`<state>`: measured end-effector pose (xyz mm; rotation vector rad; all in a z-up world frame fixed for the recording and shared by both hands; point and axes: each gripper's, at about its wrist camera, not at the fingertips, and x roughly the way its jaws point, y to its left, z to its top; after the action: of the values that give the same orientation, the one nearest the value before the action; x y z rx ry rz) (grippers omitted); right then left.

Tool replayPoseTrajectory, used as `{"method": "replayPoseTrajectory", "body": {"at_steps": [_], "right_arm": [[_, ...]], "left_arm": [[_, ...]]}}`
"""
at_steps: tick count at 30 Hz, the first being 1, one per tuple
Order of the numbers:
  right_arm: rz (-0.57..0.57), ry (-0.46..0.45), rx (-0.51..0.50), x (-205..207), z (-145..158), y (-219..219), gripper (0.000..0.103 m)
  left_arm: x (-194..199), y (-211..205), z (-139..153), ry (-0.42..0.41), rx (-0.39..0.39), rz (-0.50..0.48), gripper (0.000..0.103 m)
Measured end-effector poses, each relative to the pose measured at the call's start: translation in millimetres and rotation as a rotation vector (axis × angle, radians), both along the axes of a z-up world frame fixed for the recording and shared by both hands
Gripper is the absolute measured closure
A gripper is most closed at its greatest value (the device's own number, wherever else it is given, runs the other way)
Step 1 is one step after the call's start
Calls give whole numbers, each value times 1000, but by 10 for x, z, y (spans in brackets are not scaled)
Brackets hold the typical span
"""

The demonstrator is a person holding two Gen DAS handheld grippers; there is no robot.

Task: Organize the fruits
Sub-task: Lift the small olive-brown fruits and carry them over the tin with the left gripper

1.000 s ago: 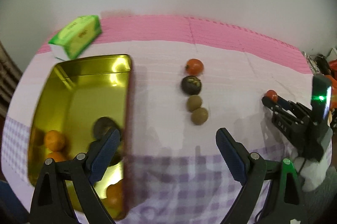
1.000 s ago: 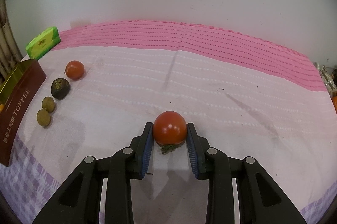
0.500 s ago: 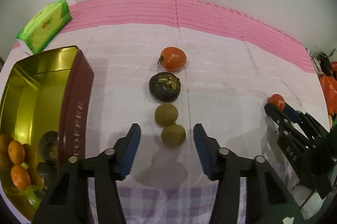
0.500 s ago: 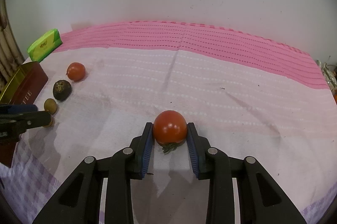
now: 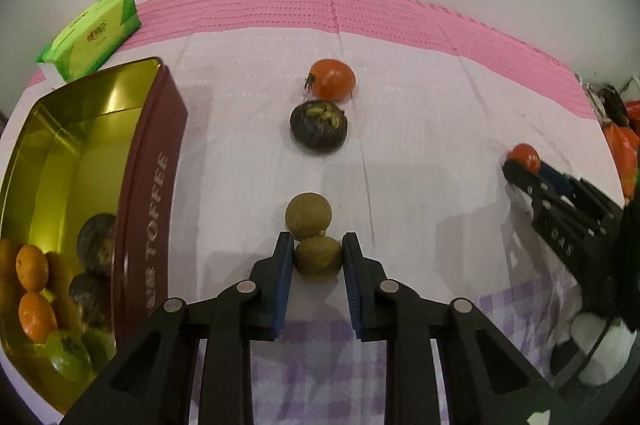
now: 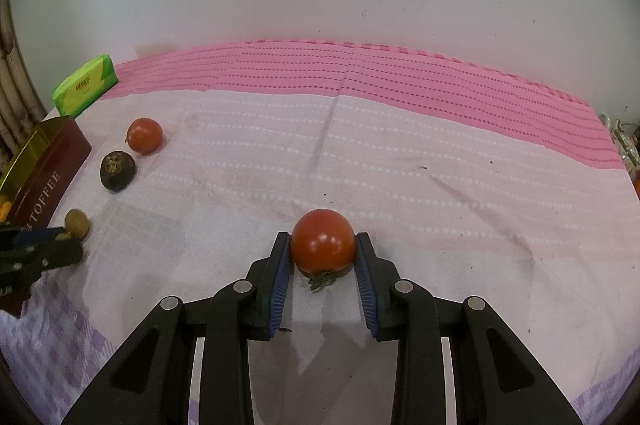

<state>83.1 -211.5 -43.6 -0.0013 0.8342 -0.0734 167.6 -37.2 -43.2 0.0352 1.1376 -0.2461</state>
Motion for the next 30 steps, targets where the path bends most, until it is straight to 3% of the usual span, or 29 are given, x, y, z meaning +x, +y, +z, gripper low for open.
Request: {"method": "replayPoseTrajectory", "body": {"at_steps": [14,30], "right_arm": [[0,2,-11,33,-17,30,70],[-1,3,-12,36,-15,34,70]], "left_arm": [[-443,83,201,-44,6,-32,82],[-573,316,443,-75,-4,-7,82]]}}
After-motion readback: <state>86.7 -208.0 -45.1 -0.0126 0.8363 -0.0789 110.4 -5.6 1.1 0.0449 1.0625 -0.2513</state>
